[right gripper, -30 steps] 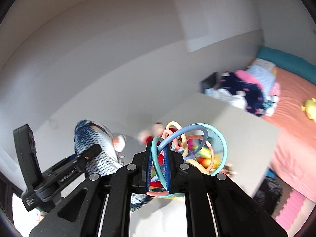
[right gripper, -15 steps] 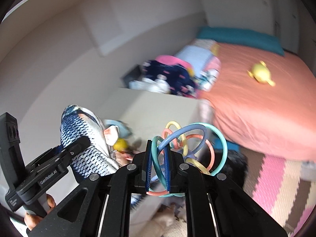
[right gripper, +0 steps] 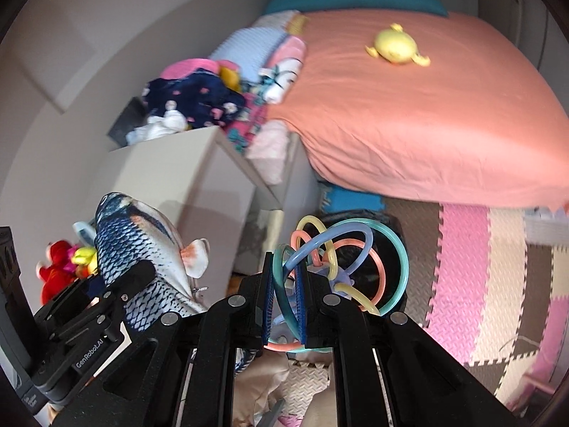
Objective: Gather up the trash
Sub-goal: 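Carry fish and rattle to the black trash bag and open both tools, then grasp the red plush monkey with the left tool while the right tool grasps the small doll figure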
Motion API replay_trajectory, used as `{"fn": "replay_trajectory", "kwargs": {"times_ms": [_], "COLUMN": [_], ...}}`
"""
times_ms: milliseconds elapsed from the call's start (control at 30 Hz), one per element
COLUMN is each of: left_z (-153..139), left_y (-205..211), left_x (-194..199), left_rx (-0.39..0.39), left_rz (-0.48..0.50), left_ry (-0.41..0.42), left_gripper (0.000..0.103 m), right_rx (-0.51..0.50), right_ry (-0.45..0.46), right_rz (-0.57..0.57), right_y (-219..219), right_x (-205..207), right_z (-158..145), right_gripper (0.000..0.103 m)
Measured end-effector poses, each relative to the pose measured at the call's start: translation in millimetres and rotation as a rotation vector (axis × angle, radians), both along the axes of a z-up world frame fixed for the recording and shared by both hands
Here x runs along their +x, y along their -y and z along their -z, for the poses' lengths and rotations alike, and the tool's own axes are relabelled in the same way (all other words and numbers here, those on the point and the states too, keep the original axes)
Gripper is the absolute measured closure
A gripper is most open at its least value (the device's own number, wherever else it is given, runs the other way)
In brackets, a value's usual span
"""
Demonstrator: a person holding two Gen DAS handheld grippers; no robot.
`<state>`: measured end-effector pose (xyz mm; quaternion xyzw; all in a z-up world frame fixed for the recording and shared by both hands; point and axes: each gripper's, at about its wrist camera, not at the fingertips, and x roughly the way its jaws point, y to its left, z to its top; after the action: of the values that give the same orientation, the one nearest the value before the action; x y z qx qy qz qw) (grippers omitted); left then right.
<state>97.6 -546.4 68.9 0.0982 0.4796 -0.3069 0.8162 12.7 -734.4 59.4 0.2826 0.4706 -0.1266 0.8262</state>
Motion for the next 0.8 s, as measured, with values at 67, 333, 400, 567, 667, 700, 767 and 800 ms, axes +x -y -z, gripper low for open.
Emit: {"fn": "replay_trajectory", "kwargs": {"times_ms": [67,333,400,567,667,700,767,800], "left_z": [11.3,11.8,6.2,-11.7,-20.6,-24.3,-31.4,-34.8], "left_y": [19.2,18.7,3.0,-37.4,-59.4,-67.2,-81.1,-88.6], "left_x": [6.0,11.1,12.8,16.4,20.4,20.6,20.3,20.3], "left_rx": [0.041,0.088,0.069,0.043,0.028,0.024,0.019,0.017], "left_rz": [0.024,-0.020,-0.048,-0.116,-0.154,-0.167,-0.185,-0.195], "left_ry": [-0.018,0.042,0.043,0.061,0.069,0.074,0.087,0.093], "left_gripper": [0.029,0.005,0.005,0.005,0.005,0.005,0.005,0.005], "right_rx": [0.022,0.017,0.014,0.001,-0.003,-0.004,-0.011,-0.014], "right_ry": [-0.036,-0.069,-0.058,-0.030,-0.010,-0.004,0.009,0.013], "right_rz": [0.013,0.041,0.034,-0.002,-0.028,-0.040,-0.069,-0.080], "right_y": [11.5,28.1,24.0,2.6,-14.8,-20.6,-35.8,-41.1], "right_x": [3.0,1.6,-1.5,-2.5,0.8,2.0,5.7,7.6], "right_z": [12.8,23.9,20.3,7.4,-1.9,-4.8,-12.3,-15.1], "right_gripper": [0.073,0.054,0.054,0.054,0.054,0.054,0.053,0.053]}}
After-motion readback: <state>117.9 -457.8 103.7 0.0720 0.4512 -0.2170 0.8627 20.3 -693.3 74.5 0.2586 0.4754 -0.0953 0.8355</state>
